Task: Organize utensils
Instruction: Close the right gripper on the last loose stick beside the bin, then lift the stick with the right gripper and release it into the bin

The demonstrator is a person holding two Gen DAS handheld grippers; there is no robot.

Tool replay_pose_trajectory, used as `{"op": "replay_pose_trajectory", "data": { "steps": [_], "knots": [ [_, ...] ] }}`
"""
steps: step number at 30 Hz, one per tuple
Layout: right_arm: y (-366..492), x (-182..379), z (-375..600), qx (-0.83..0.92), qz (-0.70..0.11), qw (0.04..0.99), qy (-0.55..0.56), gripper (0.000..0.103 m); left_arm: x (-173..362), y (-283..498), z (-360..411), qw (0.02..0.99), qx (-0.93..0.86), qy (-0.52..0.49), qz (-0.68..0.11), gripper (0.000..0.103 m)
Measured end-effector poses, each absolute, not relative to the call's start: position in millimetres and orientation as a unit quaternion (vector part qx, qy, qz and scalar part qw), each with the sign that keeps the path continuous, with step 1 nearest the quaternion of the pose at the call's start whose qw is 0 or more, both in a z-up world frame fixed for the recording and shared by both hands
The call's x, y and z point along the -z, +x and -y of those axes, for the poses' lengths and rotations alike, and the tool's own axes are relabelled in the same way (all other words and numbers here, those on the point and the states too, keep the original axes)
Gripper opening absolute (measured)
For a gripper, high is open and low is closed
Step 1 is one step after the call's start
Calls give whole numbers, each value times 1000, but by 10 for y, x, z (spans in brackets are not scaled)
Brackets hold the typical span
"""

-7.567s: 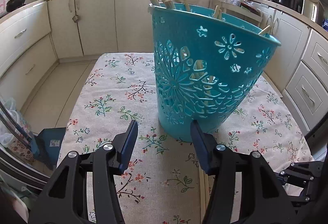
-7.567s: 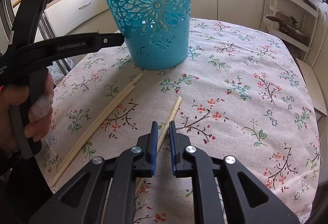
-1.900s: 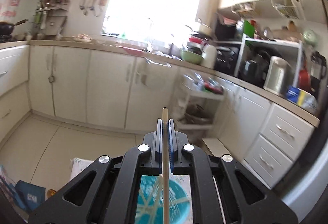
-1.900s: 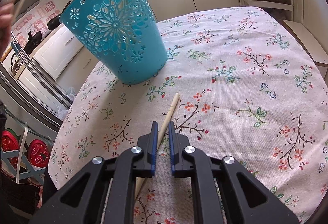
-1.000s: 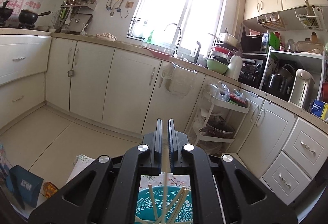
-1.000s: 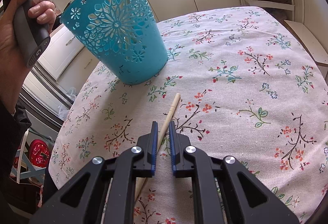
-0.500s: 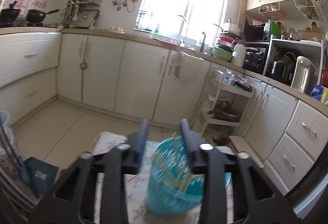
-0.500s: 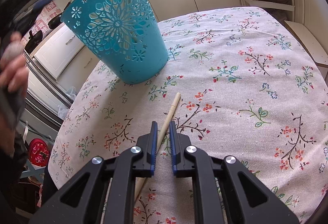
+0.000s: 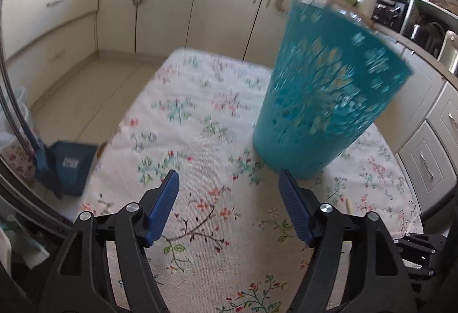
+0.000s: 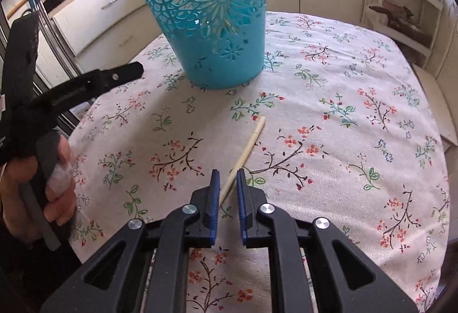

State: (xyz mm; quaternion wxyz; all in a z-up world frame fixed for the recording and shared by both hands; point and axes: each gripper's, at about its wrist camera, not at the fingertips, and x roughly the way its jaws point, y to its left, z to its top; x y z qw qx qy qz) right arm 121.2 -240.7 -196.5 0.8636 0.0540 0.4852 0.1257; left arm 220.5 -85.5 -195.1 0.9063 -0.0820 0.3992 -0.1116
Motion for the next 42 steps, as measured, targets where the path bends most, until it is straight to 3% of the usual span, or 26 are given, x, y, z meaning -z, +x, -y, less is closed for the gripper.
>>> {"op": "replay_pose_trajectory", "data": {
  "steps": [7,16,21,24,29,37,42],
  "knots": [
    [1140,1905,2791,-171,-454,843,232,6,2009,2250,818,898,120,-102,-411,73],
    [1103,844,3184,-248,-280,860,348,6,1998,2256,862,896,121,-98,-416,75],
    [1638,141,3059,-217,-164,911,309,6,1989,2248,889,898,120,-91,-415,75],
    [2061,41,2862,-170,-134,941,259,6,1981,2239,877,899,119,-94,-411,75],
    [2558,416,2493,-90,-154,969,173,6,1977,2229,831,900,118,-105,-406,76],
    [2199,772,2374,-89,-204,967,122,7,1945,2216,822,904,117,-102,-399,81],
    [1733,599,2423,-101,-205,965,129,33,1746,2048,673,906,105,-106,-397,91]
  ]
}}
